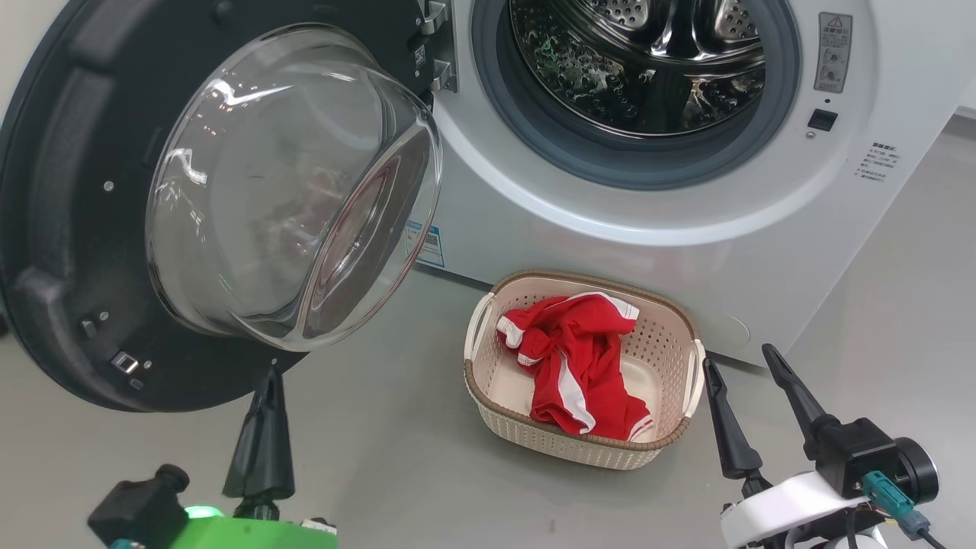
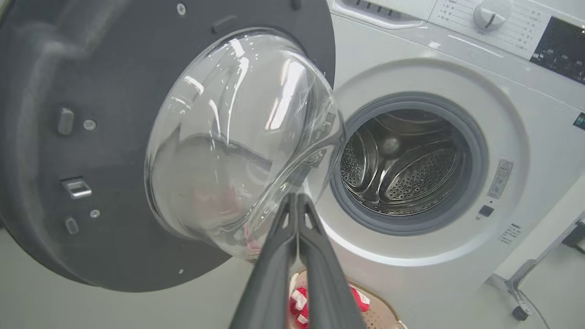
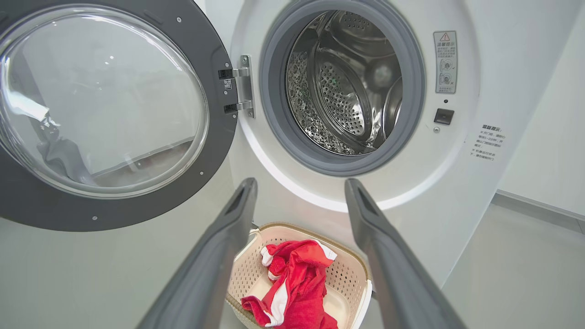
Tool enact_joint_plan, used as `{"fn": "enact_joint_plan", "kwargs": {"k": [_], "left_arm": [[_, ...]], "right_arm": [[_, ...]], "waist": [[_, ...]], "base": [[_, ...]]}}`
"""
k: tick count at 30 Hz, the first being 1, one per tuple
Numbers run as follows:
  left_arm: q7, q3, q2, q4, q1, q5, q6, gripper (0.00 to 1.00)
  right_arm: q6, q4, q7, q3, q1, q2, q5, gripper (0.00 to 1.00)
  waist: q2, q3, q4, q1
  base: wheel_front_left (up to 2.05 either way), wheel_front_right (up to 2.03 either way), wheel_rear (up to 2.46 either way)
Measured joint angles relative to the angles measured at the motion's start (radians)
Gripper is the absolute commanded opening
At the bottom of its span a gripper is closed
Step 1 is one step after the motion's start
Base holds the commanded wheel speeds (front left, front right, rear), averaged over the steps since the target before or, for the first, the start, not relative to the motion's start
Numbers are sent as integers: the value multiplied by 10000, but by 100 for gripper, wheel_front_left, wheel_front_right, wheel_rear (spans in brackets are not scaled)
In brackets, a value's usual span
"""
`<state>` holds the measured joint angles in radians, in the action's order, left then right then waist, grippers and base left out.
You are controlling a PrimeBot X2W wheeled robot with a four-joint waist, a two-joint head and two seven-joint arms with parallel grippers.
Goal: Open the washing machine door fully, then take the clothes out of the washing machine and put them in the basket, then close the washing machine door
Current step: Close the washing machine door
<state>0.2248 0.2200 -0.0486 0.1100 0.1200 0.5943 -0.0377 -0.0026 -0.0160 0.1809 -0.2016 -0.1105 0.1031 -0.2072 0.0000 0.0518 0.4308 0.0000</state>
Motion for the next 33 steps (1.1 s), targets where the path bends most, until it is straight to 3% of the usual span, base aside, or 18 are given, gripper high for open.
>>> {"fn": "enact_joint_plan", "kwargs": {"k": [4,9,14,17,24,28,33], "left_arm": [[71,360,2,941,-77,2652,811,0],[284,617,0,2422,-40,4698,1463,0],[324,253,4,3379,-76,6736,1501,0],[324,-1154,12,3768,-506,8282,1547,0],[330,-3701,36,3875,-1382,8794,1574,0],[330,-4614,-84,3595,-1664,9402,1572,0],[330,-5808,-740,2420,-2019,10134,1373,0]], "right_arm": [[-2,-125,-12,10,4,17,65,100],[0,-203,-100,-8,42,88,73,100],[0,-280,-100,13,103,111,73,100],[-2,-330,-102,63,120,128,73,100],[-90,-376,-102,230,157,199,73,100],[-90,-382,-102,226,159,205,73,100],[-90,-405,-128,228,162,228,73,100]], "waist": [[0,108,-1,0],[0,254,-19,0],[0,403,-88,0],[0,514,-141,0],[0,618,-133,0],[0,643,-124,0],[0,680,-131,0]], "base": [[0,0,0],[0,0,0],[0,0,0],[0,0,0],[0,0,0],[0,0,0],[0,0,0]]}}
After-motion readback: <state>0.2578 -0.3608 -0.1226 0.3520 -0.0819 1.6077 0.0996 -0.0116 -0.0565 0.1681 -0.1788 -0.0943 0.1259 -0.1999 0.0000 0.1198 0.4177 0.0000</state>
